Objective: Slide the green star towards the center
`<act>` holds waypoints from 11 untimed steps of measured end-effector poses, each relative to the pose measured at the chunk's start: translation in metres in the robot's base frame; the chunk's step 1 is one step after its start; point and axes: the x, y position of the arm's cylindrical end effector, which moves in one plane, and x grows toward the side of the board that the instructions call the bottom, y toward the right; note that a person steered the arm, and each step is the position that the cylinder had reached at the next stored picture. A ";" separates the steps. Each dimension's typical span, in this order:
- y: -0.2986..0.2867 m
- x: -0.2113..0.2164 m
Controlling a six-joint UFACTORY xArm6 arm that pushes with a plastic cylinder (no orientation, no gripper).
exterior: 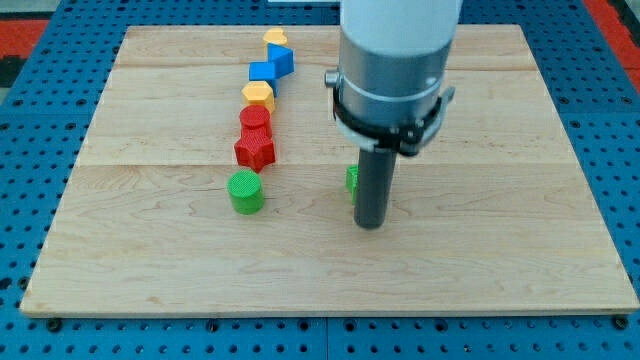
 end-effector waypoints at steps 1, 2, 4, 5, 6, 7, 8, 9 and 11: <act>0.008 0.021; 0.032 -0.019; -0.029 -0.125; -0.026 -0.136; -0.050 -0.141; -0.046 -0.159; 0.013 -0.238; 0.004 -0.312; -0.113 -0.340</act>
